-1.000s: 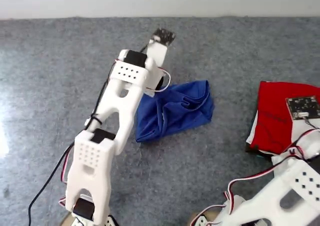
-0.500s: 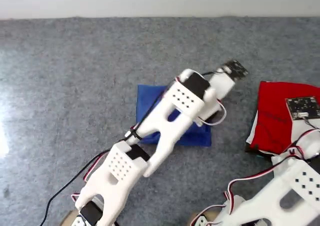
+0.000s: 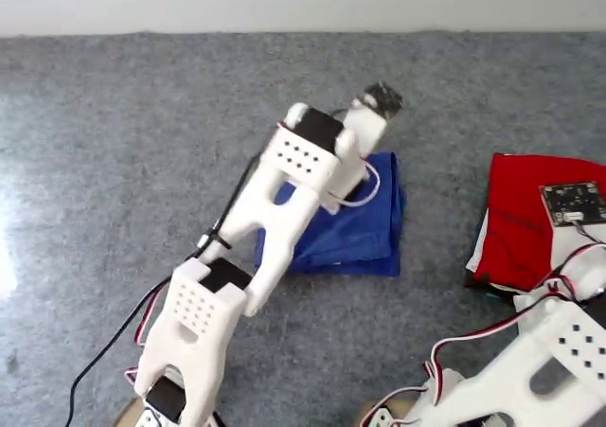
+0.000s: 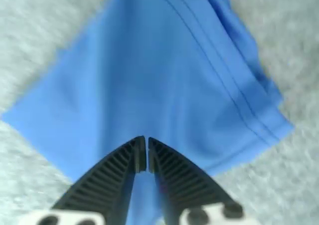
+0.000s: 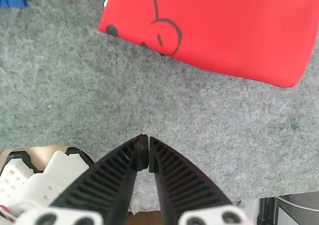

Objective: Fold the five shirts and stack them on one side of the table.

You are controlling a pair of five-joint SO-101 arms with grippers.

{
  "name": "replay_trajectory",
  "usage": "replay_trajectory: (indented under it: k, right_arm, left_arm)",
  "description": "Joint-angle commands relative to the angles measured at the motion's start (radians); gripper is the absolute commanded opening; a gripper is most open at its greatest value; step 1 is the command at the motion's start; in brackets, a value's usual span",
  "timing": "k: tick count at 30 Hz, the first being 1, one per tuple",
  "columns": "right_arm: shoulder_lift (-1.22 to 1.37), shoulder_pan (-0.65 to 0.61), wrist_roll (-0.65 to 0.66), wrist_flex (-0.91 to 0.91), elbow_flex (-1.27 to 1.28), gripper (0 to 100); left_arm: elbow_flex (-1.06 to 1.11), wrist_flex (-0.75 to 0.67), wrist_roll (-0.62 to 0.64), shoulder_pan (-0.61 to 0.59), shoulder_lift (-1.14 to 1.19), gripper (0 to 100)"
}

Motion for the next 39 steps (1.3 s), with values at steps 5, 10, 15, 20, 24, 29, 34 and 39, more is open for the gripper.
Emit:
replay_trajectory:
  k: [5, 10, 15, 20, 24, 29, 34, 39]
  right_arm:
    - [-0.013, -0.01, 0.003, 0.01, -0.031, 0.9]
    - [-0.013, -0.01, 0.003, 0.01, -0.031, 0.9]
    - [-0.015, -0.01, 0.003, 0.01, -0.029, 0.9]
    - [-0.016, -0.01, 0.003, 0.01, -0.029, 0.9]
    - [-0.015, -0.01, 0.003, 0.01, -0.029, 0.9]
    - [-0.008, -0.012, 0.003, 0.008, -0.029, 0.9]
    - [-0.007, -0.012, 0.003, 0.008, -0.029, 0.9]
    - [-0.008, -0.012, 0.005, 0.008, -0.029, 0.9]
  left_arm:
    - [0.111, -0.054, -0.005, 0.233, -0.002, 1]
    - [0.102, -0.098, -0.002, 0.305, 0.068, 1]
    - [-0.015, -0.052, -0.002, 0.295, 0.068, 1]
    - [-0.186, 0.023, 0.0, 0.173, 0.044, 1]
    - [-0.186, 0.02, -0.005, 0.051, -0.044, 1]
    - [-0.148, 0.02, -0.015, -0.046, -0.077, 1]
    - [-0.116, 0.02, -0.015, 0.002, -0.109, 1]
    - [-0.122, 0.018, -0.014, 0.068, -0.11, 2]
